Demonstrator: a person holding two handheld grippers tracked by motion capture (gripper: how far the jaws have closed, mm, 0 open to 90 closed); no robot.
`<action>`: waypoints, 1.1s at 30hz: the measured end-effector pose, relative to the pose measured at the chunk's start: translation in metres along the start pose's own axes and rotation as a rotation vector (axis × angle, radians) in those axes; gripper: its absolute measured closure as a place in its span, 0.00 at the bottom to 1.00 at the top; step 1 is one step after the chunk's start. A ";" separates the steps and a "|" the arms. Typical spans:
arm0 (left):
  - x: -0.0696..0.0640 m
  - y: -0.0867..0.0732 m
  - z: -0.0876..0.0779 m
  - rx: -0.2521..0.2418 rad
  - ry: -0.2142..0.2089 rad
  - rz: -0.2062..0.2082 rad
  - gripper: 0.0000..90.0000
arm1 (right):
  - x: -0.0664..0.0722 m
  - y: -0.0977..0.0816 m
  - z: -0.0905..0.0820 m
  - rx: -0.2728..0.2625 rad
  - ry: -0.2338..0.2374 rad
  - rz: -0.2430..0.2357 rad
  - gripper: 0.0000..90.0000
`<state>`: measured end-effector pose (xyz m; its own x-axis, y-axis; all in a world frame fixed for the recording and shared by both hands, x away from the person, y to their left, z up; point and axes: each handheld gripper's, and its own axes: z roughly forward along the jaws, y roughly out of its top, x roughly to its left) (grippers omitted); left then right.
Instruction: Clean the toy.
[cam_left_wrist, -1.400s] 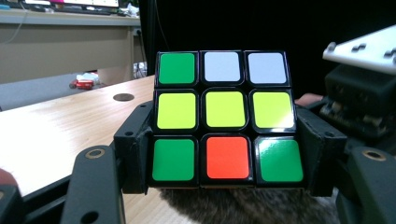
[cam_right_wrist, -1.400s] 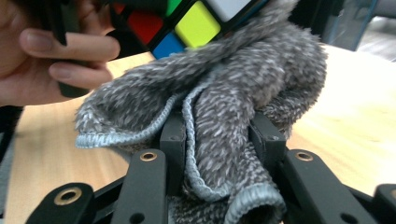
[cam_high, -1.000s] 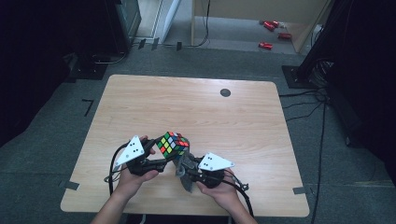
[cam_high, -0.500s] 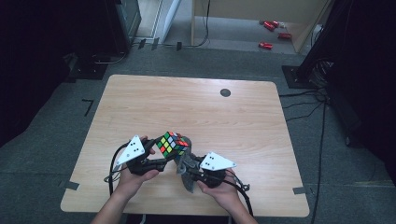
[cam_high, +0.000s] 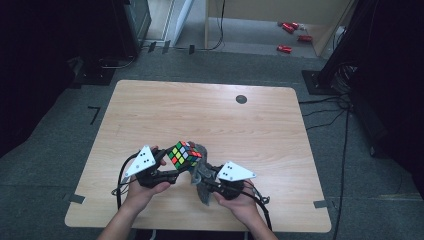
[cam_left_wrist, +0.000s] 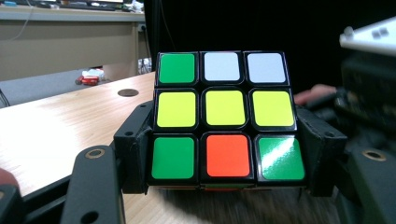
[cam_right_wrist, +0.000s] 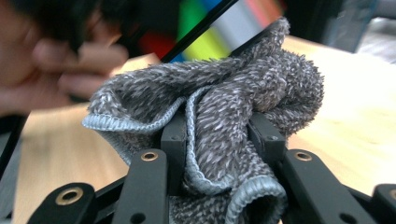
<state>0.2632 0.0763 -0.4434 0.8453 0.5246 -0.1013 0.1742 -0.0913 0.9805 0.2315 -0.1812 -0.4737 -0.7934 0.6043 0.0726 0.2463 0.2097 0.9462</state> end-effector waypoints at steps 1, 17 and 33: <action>0.001 0.000 -0.001 0.001 0.002 0.000 0.39 | 0.004 -0.001 0.003 0.016 0.009 -0.018 0.73; 0.004 0.000 -0.002 -0.001 0.004 -0.016 0.39 | 0.003 0.004 -0.002 -0.002 -0.016 -0.051 0.73; 0.003 0.001 -0.002 -0.002 0.005 -0.011 0.39 | 0.006 0.002 0.001 0.013 0.008 -0.059 0.72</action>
<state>0.2646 0.0793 -0.4428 0.8410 0.5295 -0.1116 0.1826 -0.0836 0.9796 0.2276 -0.1758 -0.4717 -0.8112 0.5845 0.0191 0.2059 0.2547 0.9448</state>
